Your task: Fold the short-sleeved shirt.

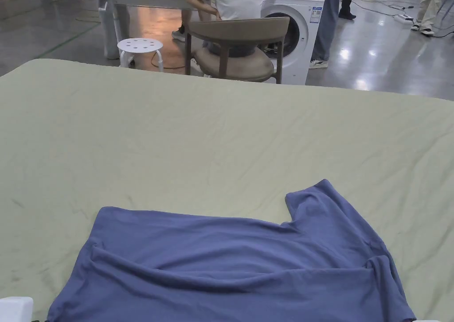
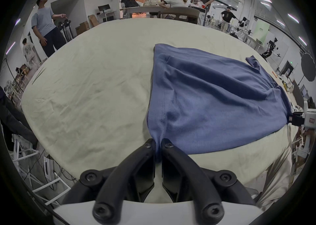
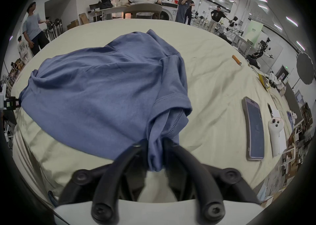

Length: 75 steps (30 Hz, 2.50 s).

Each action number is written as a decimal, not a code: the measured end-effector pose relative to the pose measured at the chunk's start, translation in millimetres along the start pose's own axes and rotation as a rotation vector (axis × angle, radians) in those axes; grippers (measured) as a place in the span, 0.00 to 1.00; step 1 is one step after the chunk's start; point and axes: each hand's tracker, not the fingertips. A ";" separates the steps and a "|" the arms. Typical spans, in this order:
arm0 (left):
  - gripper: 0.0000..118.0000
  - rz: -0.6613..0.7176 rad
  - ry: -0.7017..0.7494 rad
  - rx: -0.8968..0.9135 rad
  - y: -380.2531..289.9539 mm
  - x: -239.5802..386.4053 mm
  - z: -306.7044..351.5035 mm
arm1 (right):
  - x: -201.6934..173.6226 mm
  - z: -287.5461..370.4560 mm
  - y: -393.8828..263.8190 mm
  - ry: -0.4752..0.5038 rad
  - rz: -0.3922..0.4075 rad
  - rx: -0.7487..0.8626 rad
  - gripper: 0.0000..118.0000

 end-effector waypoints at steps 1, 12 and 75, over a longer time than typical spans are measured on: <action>0.07 0.001 -0.001 -0.003 3.4 1.7 3.8 | -0.5 6.4 4.2 -0.021 -0.015 -0.004 0.31; 0.44 -0.122 -0.016 0.455 67.8 70.7 33.0 | -37.7 62.3 86.5 -0.024 -0.124 0.526 0.65; 0.00 -0.153 -0.064 0.213 193.8 28.9 -69.6 | 48.7 -177.8 230.4 0.041 -0.072 -0.133 0.52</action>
